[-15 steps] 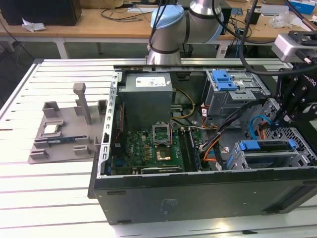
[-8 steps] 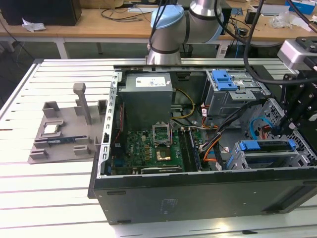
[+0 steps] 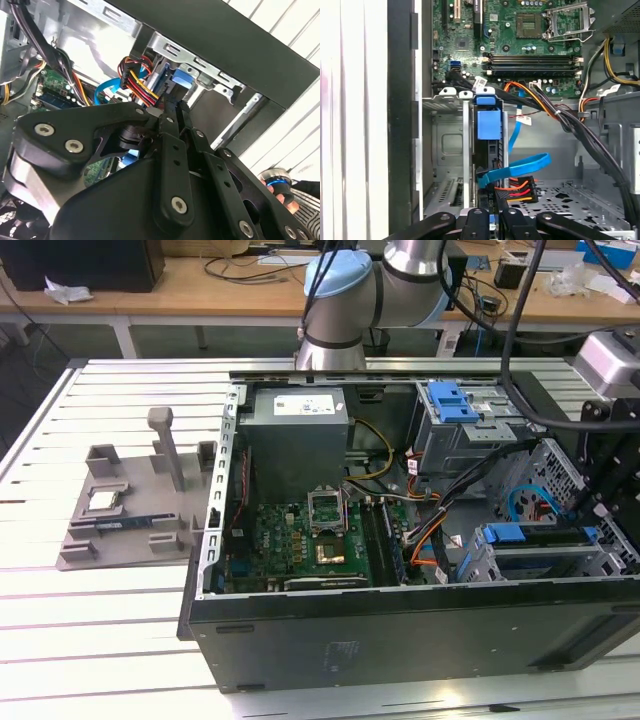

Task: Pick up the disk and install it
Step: 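Insert the first disk wire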

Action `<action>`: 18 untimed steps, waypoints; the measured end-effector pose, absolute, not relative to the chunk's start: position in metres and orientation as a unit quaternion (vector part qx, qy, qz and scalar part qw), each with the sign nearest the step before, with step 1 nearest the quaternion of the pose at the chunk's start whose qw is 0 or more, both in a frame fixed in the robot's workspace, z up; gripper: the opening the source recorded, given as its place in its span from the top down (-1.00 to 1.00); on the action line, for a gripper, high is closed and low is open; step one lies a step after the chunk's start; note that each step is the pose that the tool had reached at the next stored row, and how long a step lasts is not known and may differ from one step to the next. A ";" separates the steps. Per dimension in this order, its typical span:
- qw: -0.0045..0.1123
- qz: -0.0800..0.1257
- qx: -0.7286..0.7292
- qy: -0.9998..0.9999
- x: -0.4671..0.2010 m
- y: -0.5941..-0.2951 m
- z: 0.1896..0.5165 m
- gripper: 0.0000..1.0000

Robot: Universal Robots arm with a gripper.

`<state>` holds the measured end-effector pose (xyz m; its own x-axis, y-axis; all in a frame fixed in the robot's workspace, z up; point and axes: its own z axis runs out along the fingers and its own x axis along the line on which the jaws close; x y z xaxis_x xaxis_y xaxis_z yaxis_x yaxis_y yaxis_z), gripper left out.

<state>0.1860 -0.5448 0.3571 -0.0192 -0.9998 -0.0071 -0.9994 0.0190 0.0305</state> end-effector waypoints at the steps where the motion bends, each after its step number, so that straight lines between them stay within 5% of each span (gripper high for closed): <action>1: 0.008 -0.013 0.700 -0.714 0.186 -0.545 0.357 0.66; 18: 0.008 -0.014 0.696 -0.718 0.186 -0.531 0.343 0.66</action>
